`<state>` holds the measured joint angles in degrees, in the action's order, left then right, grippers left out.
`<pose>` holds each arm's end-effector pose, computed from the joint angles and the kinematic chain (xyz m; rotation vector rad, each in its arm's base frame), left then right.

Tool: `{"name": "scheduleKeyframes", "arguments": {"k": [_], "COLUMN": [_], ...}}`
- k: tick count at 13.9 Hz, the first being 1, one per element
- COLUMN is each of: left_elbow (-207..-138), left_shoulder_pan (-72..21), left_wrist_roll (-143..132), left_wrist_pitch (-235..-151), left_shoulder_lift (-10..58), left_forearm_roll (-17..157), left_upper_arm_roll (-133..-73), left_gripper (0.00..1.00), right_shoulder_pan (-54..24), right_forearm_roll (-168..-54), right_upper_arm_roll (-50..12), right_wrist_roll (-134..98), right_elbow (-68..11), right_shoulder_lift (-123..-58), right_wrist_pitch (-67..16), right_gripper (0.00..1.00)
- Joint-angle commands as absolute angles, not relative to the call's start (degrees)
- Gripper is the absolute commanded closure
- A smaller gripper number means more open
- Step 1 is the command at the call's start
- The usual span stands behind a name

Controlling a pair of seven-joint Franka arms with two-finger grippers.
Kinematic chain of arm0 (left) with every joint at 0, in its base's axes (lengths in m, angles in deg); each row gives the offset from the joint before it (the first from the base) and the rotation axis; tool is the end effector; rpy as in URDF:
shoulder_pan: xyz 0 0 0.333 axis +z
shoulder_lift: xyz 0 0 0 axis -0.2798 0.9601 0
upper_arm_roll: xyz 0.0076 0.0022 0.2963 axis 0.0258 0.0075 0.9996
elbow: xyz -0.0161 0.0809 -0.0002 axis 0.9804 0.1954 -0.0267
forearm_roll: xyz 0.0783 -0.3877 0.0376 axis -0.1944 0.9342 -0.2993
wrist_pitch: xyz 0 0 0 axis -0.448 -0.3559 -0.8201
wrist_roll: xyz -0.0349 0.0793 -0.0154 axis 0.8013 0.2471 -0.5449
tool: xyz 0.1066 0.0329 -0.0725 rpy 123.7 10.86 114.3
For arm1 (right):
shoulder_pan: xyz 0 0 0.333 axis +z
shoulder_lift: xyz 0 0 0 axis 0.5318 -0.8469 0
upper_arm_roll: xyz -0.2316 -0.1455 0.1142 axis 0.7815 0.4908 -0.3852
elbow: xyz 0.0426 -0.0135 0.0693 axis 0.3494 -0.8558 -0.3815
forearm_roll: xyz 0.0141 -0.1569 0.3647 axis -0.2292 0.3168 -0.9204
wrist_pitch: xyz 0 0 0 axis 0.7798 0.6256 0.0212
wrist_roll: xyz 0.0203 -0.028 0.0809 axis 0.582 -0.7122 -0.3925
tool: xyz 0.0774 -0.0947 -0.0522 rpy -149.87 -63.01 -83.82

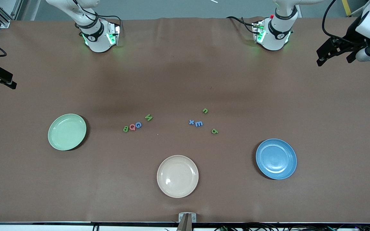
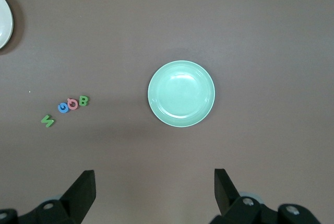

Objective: Sort upper and lower case letters into plates
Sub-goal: 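Move the left and right grippers out toward the scattered foam letters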

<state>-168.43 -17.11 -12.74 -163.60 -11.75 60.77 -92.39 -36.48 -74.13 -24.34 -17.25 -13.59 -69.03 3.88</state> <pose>0.4964 -0.0771 0.6211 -3.1194 -0.1523 -0.0550 0.5593 -0.0438 0.6037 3.1390 -0.0060 0.0007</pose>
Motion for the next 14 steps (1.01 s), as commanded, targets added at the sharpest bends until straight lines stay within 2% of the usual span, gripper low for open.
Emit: {"name": "scheduleKeyframes", "arguments": {"k": [1, 6, 10, 14], "left_elbow": [-166.1, -165.6, -168.4, -169.4], "left_shoulder_pan": [-17.2, -17.4, -20.3, -25.4], "left_wrist_roll": [-11.3, -11.5, -24.0, -42.8], "left_wrist_pitch": [-162.1, -162.8, -172.8, -186.8], "left_shoulder_lift": [-10.2, -6.4, 0.5, 13.8], "left_forearm_roll": [61.0, 61.8, 60.8, 55.8], "left_upper_arm_roll": [-92.4, -92.4, -97.0, -100.1], "left_gripper": [0.0, 0.0, 0.0, 0.0], "right_shoulder_pan": [-36.4, -36.4, -34.0, -27.7], "right_forearm_roll": [-73.3, -73.4, -73.7, -73.1], "right_upper_arm_roll": [-24.4, -24.4, -24.7, -24.7], "right_wrist_roll": [-17.9, -17.7, -14.1, 2.1], "right_elbow": [-13.0, -13.1, -12.9, -13.6], "right_shoulder_lift": [-69.1, -69.1, -71.0, -73.6], "right_wrist_pitch": [4.4, 4.4, 3.7, -1.0], "right_gripper": [0.0, 0.0, 0.0, 0.0]}}
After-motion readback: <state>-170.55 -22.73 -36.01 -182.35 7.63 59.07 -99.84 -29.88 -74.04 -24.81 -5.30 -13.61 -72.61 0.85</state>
